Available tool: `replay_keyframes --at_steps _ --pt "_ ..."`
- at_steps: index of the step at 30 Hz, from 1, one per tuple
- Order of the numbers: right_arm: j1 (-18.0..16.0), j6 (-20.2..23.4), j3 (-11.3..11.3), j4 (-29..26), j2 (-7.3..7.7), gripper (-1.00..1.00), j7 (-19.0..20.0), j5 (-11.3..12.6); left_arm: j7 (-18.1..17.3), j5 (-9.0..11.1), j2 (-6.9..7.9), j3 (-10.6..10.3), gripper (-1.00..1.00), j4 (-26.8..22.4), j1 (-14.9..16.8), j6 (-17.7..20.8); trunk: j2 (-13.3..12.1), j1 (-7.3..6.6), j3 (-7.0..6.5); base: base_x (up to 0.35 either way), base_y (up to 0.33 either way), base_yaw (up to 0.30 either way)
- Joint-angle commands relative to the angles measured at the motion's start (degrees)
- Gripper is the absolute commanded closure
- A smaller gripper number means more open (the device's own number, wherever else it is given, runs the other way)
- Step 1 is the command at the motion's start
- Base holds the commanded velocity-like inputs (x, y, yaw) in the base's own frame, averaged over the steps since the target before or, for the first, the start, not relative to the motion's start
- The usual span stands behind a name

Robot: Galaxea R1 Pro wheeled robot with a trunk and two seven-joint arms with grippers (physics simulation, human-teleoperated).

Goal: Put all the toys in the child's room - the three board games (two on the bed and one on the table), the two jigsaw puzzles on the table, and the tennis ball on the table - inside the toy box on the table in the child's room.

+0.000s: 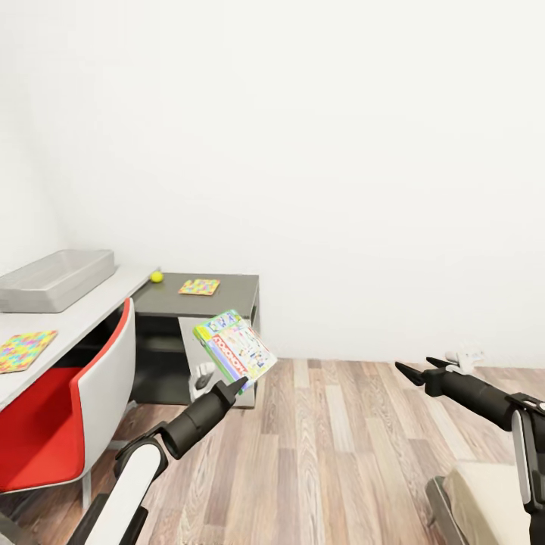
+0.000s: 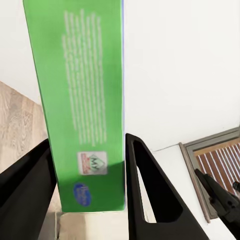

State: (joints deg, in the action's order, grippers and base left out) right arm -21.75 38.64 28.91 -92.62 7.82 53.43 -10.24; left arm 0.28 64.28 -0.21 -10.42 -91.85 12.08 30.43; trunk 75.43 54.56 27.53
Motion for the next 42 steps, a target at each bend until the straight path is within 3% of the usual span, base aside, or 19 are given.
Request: replay_keyframes --at_steps 1,12,17,20,22,24,25,26,27,30,32,34,42 --pt "-0.05 0.21 0.1 -0.07 0.0 -1.0 0.53 -0.51 0.06 0.17 -0.1 -0.02 1.0 0.0 0.05 0.25 -0.38 -0.23 -0.12 0.0 0.0 0.298" --pt "-0.05 0.21 0.17 -0.03 0.08 -1.0 0.53 -0.55 -0.76 0.5 -0.14 0.37 1.0 -0.16 0.44 0.31 -4.79 -2.64 -2.1 0.0 0.0 0.153" --pt "-0.05 0.13 0.28 -0.03 0.12 -1.0 0.46 -0.56 1.16 1.61 -0.2 0.56 1.0 -0.17 4.94 2.42 -6.8 -3.74 -3.0 0.0 0.0 0.007" --pt "-0.12 0.1 0.4 -0.05 0.31 -1.0 0.52 -0.56 5.38 5.1 -0.16 0.57 1.0 -0.17 7.73 3.4 -8.0 -4.4 -3.53 0.0 0.0 0.002" --pt "-0.36 0.15 0.55 -0.07 0.42 -1.0 0.6 -0.51 11.59 9.84 0.3 0.57 1.0 -0.17 11.68 3.97 -8.8 -4.84 -3.89 0.0 0.0 0.0" --pt "-0.51 0.15 0.6 -0.06 0.49 -1.0 0.61 -0.52 13.31 10.89 0.4 0.57 1.0 -0.17 13.36 4.08 -9.6 -5.28 -4.25 0.0 0.0 0.0" --pt "-0.83 1.03 0.69 -0.08 0.65 -1.0 0.73 -0.46 14.8 12.77 0.83 1.61 1.0 -0.17 15.35 4.83 -10.01 -5.5 -4.43 0.0 0.0 0.0" --pt "-0.86 1.38 0.69 -0.09 0.68 -1.0 0.73 -0.44 14.89 13.37 0.99 2.21 1.0 -0.17 15.61 5.37 -10.41 -5.72 -4.61 0.0 0.0 0.017" --pt "-0.97 3.05 0.71 -0.09 0.75 -1.0 0.78 -0.41 15.15 15.84 1.53 5.2 1.0 -0.15 16.42 8.84 -10.81 -5.94 -4.79 0.0 0.0 0.175" --pt "-1.0 3.76 0.71 -0.1 1.01 -1.0 0.74 -0.39 15.27 17.1 1.79 7.48 1.0 -0.1 16.77 11.14 -12.01 -6.6 -5.33 0.0 0.0 0.233" --pt "-1.01 3.73 0.71 -0.1 1.03 -1.0 0.72 -0.39 15.17 17.17 1.9 7.59 1.0 -0.12 16.8 11.27 -12.81 -7.04 -5.69 0.0 0.0 0.285" --pt "-1.01 3.65 0.71 -0.1 0.98 -1.0 0.71 -0.39 14.83 17.29 3.05 7.87 1.0 -0.07 17.39 12.03 -13.61 -7.47 -6.05 0.0 0.0 0.296" --pt "-1.02 3.64 0.71 -0.1 0.97 -1.0 0.71 -0.39 16.94 17.2 4.74 11.42 1.0 1.31 20.9 13.33 -16.82 -9.23 -7.48 0.0 0.0 0.297"
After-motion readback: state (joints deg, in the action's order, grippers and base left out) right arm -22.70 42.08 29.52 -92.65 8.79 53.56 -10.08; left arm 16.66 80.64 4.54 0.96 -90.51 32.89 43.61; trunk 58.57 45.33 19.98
